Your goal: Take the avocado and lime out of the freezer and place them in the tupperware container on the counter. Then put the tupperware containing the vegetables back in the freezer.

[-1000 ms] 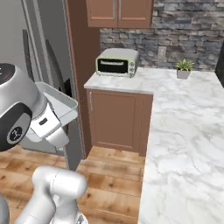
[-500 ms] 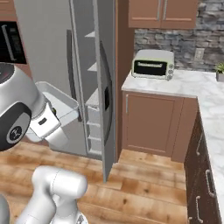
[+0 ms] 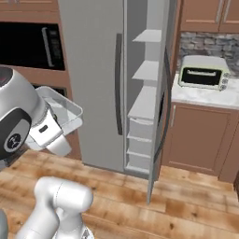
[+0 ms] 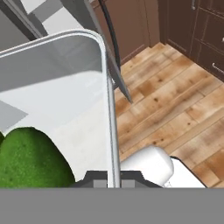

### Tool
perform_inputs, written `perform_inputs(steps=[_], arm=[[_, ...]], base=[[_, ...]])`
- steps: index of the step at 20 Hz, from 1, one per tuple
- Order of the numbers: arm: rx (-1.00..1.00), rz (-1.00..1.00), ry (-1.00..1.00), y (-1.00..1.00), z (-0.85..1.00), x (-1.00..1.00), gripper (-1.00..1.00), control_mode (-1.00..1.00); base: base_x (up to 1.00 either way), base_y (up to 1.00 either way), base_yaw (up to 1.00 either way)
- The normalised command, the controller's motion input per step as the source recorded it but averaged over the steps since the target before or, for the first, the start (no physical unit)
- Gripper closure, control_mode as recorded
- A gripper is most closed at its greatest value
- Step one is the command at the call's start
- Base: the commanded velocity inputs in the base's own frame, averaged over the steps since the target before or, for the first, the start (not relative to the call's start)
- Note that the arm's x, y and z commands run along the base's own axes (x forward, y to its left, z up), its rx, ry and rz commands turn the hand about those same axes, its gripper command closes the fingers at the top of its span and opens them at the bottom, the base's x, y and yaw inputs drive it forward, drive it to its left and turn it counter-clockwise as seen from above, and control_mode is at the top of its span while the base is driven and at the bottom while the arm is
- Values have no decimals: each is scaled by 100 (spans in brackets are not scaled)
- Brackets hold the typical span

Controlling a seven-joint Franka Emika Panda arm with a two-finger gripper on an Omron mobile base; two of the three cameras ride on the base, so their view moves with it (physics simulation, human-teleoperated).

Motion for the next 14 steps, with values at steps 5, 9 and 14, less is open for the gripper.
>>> perform_inputs(steps=[5,9,14], arm=[[0,0,0,0,0,0,100,100],[0,0,0,0,0,0,100,100],[0,0,0,0,0,0,100,100]], base=[[40,13,7],[70,2,5],[99,16,0]])
